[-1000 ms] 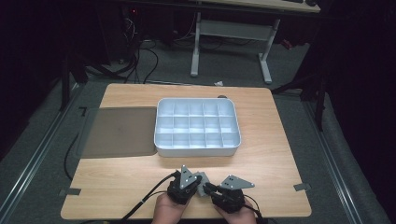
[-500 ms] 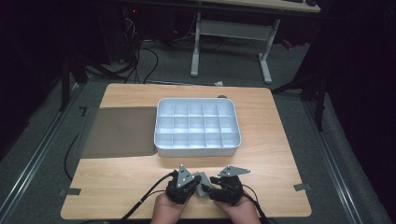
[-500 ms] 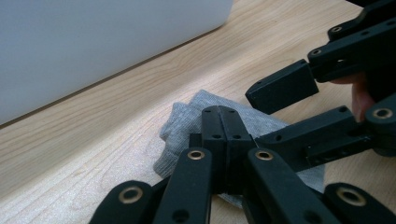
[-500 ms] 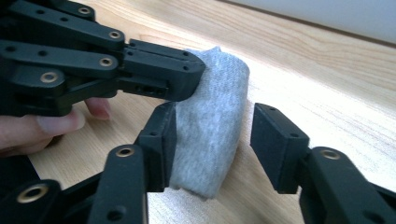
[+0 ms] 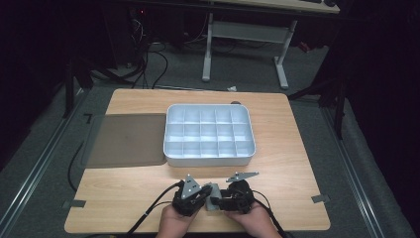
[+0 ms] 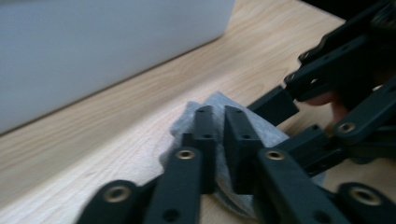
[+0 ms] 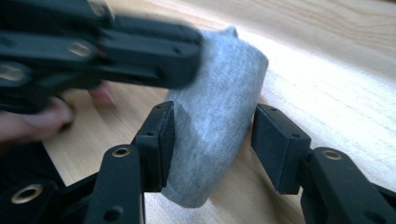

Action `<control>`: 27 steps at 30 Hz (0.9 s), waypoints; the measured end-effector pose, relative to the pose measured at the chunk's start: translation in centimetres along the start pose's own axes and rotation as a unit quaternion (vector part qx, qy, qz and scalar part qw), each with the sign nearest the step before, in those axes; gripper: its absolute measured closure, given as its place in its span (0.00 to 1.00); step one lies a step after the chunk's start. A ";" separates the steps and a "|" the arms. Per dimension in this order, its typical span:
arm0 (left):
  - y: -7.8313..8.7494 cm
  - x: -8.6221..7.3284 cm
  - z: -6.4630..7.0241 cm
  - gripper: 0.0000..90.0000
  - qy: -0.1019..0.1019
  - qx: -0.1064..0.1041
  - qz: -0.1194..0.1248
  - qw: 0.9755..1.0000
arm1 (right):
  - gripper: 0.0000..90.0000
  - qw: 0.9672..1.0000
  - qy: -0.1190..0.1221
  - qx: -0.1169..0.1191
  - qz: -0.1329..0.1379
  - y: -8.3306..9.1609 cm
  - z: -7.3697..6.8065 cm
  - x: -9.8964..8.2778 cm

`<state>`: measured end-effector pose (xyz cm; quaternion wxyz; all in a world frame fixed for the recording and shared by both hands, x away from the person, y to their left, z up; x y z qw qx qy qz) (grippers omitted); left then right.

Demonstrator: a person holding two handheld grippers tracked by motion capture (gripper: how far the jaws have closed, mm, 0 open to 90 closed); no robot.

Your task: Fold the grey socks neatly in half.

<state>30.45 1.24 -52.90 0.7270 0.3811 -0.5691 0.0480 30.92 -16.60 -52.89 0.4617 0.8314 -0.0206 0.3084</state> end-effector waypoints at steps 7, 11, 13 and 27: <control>5.1 -0.1 -3.6 0.82 -0.019 0.061 0.026 0.998 | 0.63 1.000 0.020 -0.004 -0.019 -0.1 -0.6 0.4; 6.3 -2.2 -6.0 0.81 0.009 0.087 0.016 0.996 | 0.66 0.999 0.025 -0.016 -0.028 -0.1 -1.0 0.7; 6.5 -2.6 -6.7 0.80 0.014 0.093 0.008 0.996 | 0.67 0.999 0.032 -0.023 -0.034 -0.1 -1.2 0.9; 6.3 -3.2 -7.2 0.68 0.012 0.115 0.002 0.993 | 0.69 0.994 0.066 -0.060 -0.063 -0.3 -1.6 2.2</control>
Point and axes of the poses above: each handheld gripper's, and its own axes: y roughly backward along the jaws, x roughly out of its top, z roughly to its right, the point moved 2 cm from there along -y, roughly forward along the jaws, and after that the axes turned 7 degrees about -y, right-handed, at the moved point
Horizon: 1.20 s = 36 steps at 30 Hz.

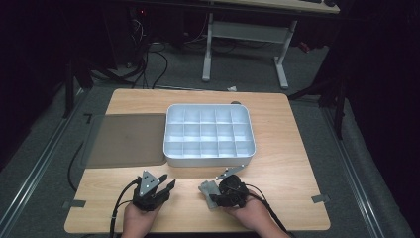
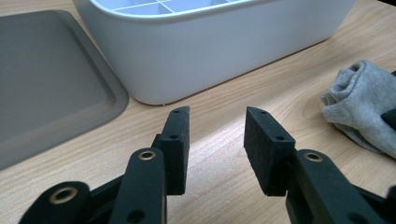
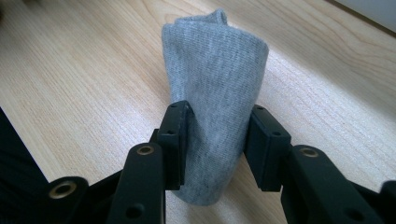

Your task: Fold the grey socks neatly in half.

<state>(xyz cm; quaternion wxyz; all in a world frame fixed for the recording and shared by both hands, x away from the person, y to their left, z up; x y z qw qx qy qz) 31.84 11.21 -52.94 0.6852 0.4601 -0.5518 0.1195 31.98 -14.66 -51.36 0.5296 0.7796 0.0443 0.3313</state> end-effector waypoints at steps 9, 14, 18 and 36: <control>0.0 -0.2 -0.3 0.64 0.029 -0.014 0.007 0.999 | 0.76 1.000 0.028 0.002 -0.005 0.0 -0.2 0.2; 0.0 -0.3 -0.4 0.61 0.031 -0.012 0.006 0.999 | 0.78 0.999 0.042 -0.001 0.002 0.1 -0.3 0.1; -0.1 -0.4 -0.6 0.61 0.044 -0.018 0.008 0.999 | 0.79 0.999 0.043 -0.003 0.007 0.3 -0.2 0.1; -0.1 -0.5 -0.6 0.56 0.038 -0.017 0.005 0.999 | 0.79 0.998 0.036 -0.049 0.008 2.5 2.0 -0.3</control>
Point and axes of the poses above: each handheld gripper's, and its own axes: y roughly backward along the jaws, x roughly out of its top, z roughly to its right, the point moved 2 cm from there along -y, roughly forward along the jaws, and after that the axes turned 7 degrees about -y, right-handed, at the moved point
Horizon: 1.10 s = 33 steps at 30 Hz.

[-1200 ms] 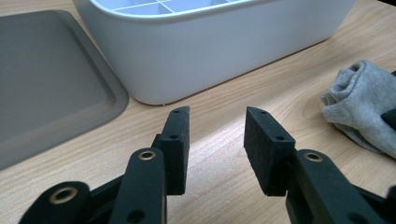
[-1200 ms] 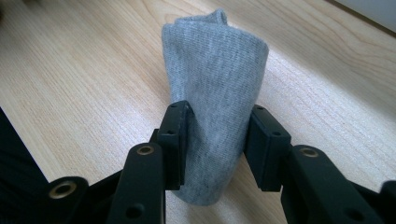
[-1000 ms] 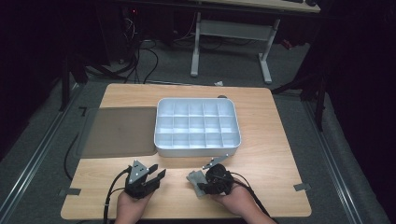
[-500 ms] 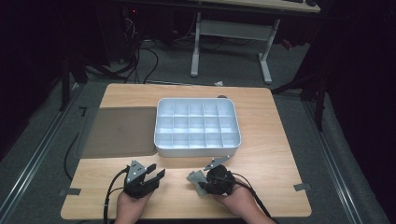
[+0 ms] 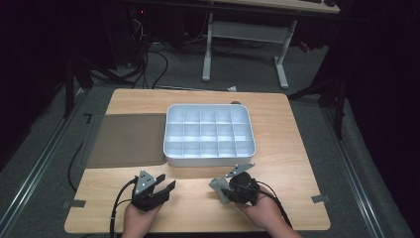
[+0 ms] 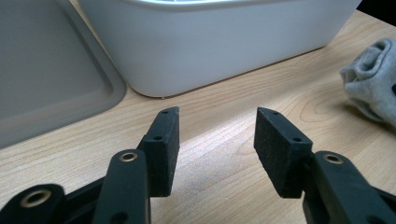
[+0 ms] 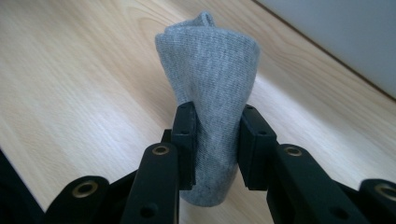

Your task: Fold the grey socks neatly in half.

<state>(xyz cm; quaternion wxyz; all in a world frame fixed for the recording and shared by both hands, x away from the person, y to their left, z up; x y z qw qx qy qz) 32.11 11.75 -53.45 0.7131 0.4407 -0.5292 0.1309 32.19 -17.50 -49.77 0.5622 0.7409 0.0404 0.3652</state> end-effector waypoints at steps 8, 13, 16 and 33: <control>0.0 0.0 0.0 0.54 -0.003 -0.001 -0.002 1.000 | 0.79 0.999 -0.009 -0.029 -0.014 0.7 1.4 -0.5; -0.1 0.0 0.2 0.54 -0.006 -0.001 -0.003 1.000 | 0.79 0.999 -0.018 -0.033 -0.015 1.0 2.1 -0.9; -0.1 0.0 0.2 0.52 -0.007 -0.004 -0.002 1.000 | 0.79 0.999 -0.020 -0.036 -0.014 1.4 2.7 -1.2; 0.0 0.1 0.2 0.49 -0.013 -0.007 0.002 1.000 | 0.79 0.997 -0.040 -0.066 -0.007 4.0 5.4 -2.1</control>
Point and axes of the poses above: each handheld gripper's, and its own axes: y roughly backward along the jaws, x roughly out of its top, z roughly to its right, the point moved 2 cm from there along -y, roughly forward along the jaws, and after that the axes turned 7 degrees about -y, right-handed, at the moved point
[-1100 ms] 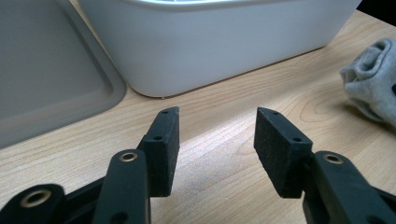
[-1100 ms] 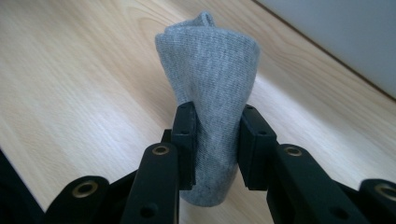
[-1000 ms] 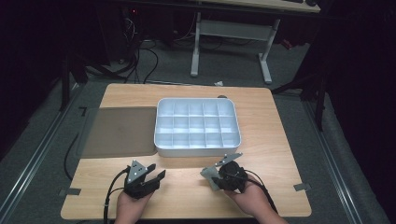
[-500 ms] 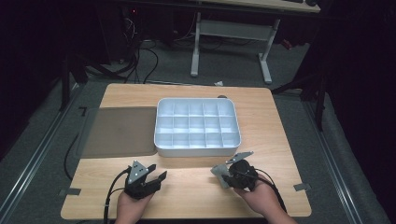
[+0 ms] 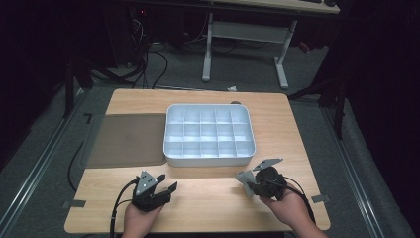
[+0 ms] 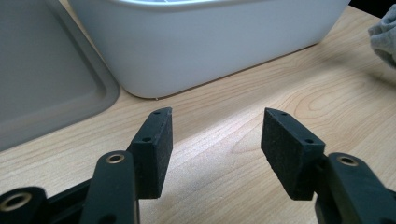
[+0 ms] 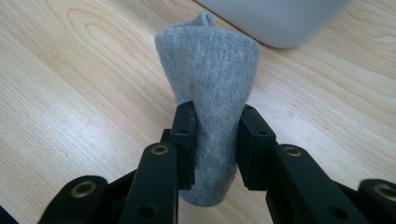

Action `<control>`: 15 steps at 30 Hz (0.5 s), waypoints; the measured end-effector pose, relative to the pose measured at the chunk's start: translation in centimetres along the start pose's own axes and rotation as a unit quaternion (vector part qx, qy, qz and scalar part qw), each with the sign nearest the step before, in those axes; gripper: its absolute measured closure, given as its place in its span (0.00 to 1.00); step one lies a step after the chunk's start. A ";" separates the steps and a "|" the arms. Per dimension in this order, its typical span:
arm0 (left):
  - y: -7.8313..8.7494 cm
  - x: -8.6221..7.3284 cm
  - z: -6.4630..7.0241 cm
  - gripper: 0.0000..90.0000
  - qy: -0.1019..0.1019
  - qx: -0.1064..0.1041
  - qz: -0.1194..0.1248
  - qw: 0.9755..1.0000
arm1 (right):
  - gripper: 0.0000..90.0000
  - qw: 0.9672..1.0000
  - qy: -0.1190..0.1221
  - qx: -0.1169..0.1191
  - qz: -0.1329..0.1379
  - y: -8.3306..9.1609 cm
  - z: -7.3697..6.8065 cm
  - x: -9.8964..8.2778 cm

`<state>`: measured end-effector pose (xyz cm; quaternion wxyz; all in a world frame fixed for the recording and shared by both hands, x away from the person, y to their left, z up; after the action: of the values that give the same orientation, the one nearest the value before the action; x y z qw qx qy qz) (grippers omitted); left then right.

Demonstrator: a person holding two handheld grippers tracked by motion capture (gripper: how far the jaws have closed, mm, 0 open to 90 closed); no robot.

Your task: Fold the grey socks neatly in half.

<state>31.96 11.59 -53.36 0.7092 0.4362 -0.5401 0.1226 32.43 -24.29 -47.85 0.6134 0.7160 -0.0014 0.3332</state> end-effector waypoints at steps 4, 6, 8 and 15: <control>0.0 0.0 0.0 0.48 -0.003 0.001 0.002 1.000 | 0.79 1.000 -0.006 -0.010 0.000 0.9 0.8 0.0; 0.0 0.0 0.0 0.48 -0.004 0.001 0.002 1.000 | 0.79 1.000 -0.006 -0.010 0.002 1.2 1.0 0.1; 0.0 0.0 0.0 0.48 -0.004 0.001 0.002 1.000 | 0.79 1.000 -0.009 -0.009 0.003 1.5 1.1 0.3; 0.0 0.0 0.1 0.48 -0.003 0.000 0.003 1.000 | 0.79 1.000 -0.003 -0.012 0.003 2.5 1.3 1.7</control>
<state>31.91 11.56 -53.41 0.7076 0.4348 -0.5432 0.1233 33.31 -25.41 -44.87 0.6207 0.7101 -0.0092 0.3323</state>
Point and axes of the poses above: each handheld gripper's, and its own axes: y roughly backward along the jaws, x roughly out of its top, z roughly to its right, the point moved 2 cm from there along -y, roughly forward along the jaws, and after that the axes turned 7 degrees about -y, right-handed, at the moved point
